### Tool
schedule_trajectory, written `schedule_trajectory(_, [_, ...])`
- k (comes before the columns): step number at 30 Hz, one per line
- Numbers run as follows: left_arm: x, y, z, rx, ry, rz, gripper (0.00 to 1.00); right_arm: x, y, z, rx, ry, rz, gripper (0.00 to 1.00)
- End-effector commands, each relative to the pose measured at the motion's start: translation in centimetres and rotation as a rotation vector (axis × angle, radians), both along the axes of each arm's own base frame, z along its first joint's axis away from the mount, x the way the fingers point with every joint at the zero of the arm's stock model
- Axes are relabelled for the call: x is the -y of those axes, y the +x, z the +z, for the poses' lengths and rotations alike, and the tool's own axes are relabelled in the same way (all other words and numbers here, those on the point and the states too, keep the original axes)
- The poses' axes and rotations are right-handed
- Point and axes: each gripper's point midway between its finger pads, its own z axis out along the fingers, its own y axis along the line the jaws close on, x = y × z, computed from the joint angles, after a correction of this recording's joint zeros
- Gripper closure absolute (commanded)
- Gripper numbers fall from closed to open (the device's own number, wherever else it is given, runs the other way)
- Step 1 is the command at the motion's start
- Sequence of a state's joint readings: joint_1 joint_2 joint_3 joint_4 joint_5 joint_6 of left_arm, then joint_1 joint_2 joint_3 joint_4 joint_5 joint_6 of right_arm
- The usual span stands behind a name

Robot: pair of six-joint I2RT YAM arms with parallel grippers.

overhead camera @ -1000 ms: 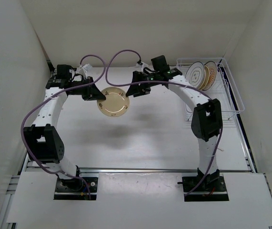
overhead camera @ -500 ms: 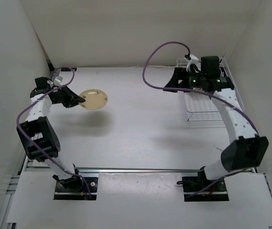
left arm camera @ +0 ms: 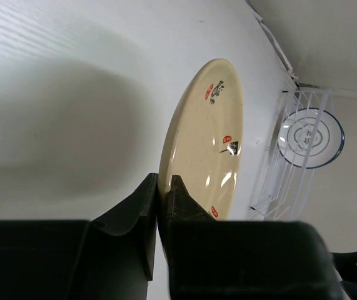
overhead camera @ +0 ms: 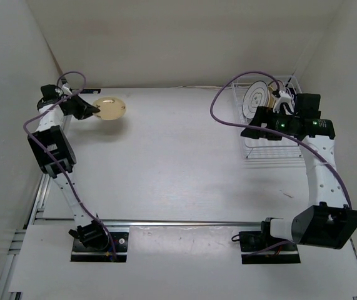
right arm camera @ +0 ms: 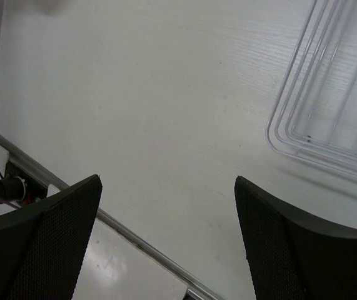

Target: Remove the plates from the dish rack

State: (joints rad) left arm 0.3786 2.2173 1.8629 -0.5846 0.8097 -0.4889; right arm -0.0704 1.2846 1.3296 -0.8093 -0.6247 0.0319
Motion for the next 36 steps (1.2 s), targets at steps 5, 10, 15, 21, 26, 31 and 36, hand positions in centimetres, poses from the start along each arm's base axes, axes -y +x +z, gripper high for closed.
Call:
schedule_trajectory(5, [-1.0, 3.2, -1.6, 0.073, 0.02, -0.055, 0.9, 2.1, -2.0, -0.5, -0.028, -0.042, 0.001, 0.1])
schedule_trajectory(10, [-2.1, 3.9, -4.9, 0.035, 0.026, -0.038, 0.9, 3.6, -1.8, -0.6, -0.038, -0.04, -0.053, 0.1])
schedule_trajectory(15, [-2.9, 4.4, -5.7, 0.04, 0.033, -0.034, 0.87, 3.8, -2.0, -1.3, -0.059, -0.036, -0.062, 0.09])
schedule_trajectory(21, [-3.1, 4.3, -7.1, 0.036, 0.055, -0.048, 0.68, 3.9, -1.8, -1.3, -0.062, -0.036, -0.08, 0.09])
schedule_trajectory(26, [-4.4, 3.9, -8.6, -0.023, 0.14, 0.007, 0.53, 4.5, -0.9, -0.1, -0.026, -0.061, -0.105, 0.08])
schedule_trajectory(31, [-5.6, 3.3, -8.1, -0.047, 0.225, 0.045, 0.36, 5.7, 0.3, -0.1, -0.006, -0.106, -0.164, 0.08])
schedule_trajectory(36, [-7.2, 1.7, -8.2, -0.109, 0.344, 0.1, 0.34, 8.2, 2.4, 1.1, 0.053, -0.21, -0.256, 0.09])
